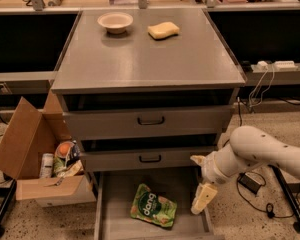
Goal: Pick green rice chip bag from bottom drawer and place on counter
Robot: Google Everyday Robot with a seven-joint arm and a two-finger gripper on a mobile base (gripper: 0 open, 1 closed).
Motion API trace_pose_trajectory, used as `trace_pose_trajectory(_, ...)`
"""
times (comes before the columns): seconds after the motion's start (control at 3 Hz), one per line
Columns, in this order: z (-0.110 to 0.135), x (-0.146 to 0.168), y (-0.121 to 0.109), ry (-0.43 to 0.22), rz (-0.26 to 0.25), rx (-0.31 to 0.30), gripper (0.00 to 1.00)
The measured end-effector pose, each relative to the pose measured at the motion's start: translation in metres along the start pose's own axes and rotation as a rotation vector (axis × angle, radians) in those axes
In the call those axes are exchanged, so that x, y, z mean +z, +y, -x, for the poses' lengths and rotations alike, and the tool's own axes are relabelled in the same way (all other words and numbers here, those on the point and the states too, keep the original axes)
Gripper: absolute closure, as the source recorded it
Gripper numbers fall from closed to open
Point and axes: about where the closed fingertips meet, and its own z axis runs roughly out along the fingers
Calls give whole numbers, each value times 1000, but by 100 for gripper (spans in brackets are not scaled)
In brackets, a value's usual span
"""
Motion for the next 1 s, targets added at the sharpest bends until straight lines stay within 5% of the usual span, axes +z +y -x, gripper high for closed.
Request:
trace_pose_trajectory(0.33, -30, 66, -21, -42, -45, -23, 0)
trace_pose_trajectory(1.0, -69, 159, -50, -71, -47, -14, 0)
